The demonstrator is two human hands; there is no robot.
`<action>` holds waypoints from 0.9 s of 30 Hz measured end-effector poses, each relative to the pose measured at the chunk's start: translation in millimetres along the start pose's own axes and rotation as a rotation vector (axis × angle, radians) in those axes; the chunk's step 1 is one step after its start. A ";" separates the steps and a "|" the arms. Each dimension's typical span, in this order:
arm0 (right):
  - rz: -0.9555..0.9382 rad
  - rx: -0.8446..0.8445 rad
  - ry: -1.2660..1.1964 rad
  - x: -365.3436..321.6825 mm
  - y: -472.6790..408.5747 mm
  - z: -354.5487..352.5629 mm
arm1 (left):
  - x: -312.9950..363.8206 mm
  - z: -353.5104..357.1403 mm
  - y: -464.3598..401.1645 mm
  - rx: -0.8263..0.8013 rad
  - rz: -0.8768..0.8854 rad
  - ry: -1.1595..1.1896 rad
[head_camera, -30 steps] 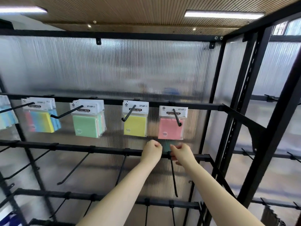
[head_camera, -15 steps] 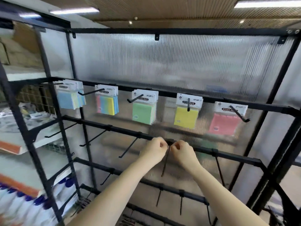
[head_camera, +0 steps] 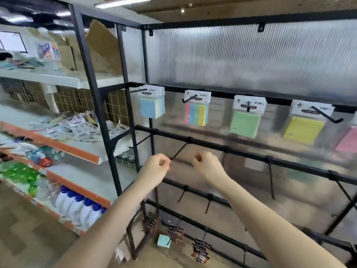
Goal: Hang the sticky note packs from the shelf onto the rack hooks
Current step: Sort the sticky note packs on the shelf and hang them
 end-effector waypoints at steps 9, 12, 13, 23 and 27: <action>-0.122 -0.140 -0.012 -105.7 10.7 128.5 | -120.3 -113.9 46.4 0.103 -0.189 -0.124; -0.163 -0.199 0.012 -139.1 9.7 171.3 | -151.9 -144.6 55.7 0.157 -0.246 -0.101; -0.174 -0.214 0.013 -146.8 9.2 181.9 | -159.4 -151.3 57.7 0.170 -0.253 -0.085; -0.322 -0.325 0.019 -245.5 -33.5 306.8 | -259.0 -235.9 17.2 0.219 -0.332 -0.216; -0.349 -0.324 0.024 -280.6 -69.4 348.6 | -299.3 -260.3 -22.7 0.196 -0.352 -0.291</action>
Point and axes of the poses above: each hand's wrist, its own y-axis away from the middle knuckle, its own z-axis out of the palm, x = y × z, the point moved 10 cm from there along -y, towards the middle knuckle, and after that the axes turned 10 degrees about z, right-handed, at the moved point
